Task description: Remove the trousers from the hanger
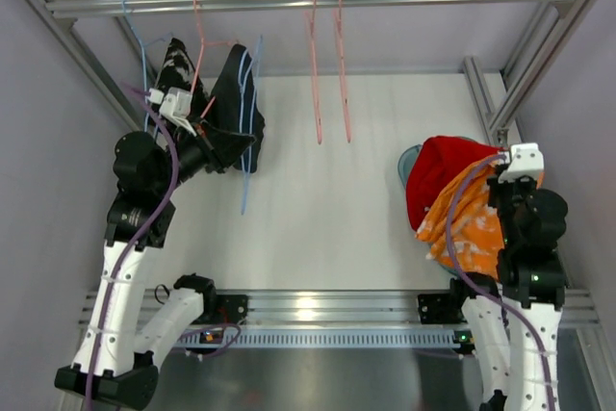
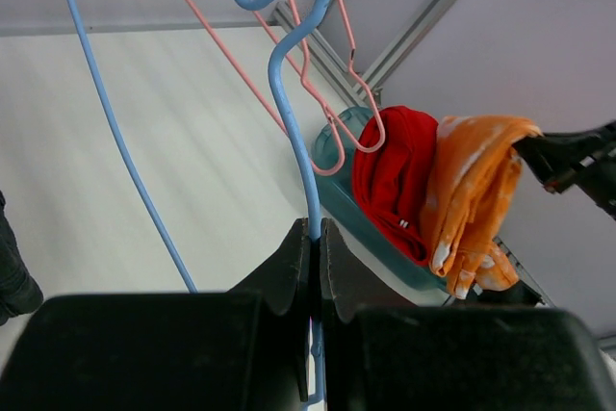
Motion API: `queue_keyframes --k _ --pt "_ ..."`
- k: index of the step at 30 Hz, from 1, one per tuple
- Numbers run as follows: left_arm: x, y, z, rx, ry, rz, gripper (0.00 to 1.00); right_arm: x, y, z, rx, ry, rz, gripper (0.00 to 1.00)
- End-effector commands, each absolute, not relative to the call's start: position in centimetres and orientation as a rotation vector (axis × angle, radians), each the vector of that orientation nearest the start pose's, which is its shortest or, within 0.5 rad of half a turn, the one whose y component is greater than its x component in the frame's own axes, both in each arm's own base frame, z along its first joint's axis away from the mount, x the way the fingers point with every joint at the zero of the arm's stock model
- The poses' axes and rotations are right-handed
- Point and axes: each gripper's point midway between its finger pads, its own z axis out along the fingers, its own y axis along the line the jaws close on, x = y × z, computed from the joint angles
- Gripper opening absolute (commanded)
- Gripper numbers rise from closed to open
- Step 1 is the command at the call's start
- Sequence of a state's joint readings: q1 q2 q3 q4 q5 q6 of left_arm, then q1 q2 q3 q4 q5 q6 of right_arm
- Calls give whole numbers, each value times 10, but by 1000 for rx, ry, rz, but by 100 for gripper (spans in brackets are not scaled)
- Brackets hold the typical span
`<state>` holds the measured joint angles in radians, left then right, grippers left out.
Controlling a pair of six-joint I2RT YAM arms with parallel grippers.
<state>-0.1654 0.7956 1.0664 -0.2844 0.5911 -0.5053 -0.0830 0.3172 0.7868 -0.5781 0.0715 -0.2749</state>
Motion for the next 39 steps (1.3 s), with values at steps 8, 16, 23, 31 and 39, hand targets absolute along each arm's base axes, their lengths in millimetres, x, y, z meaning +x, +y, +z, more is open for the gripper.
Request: queue_keyframes --k 8,16,23,31,39 --pt "216 -171 407 323 1632 -1088 0 323 -17 302 -216 1593 -150 0" --pt "256 -173 420 226 1677 -1094 0 360 -4 275 -211 1752 -32 76" --pt "312 -181 430 115 1733 -1104 0 329 0 289 -184 1739 -7 99" --pt "346 -203 447 125 1677 -1087 0 291 7 334 -152 1663 31 100" --pt "383 -214 452 68 1665 -1060 0 263 10 377 -110 1585 53 99"
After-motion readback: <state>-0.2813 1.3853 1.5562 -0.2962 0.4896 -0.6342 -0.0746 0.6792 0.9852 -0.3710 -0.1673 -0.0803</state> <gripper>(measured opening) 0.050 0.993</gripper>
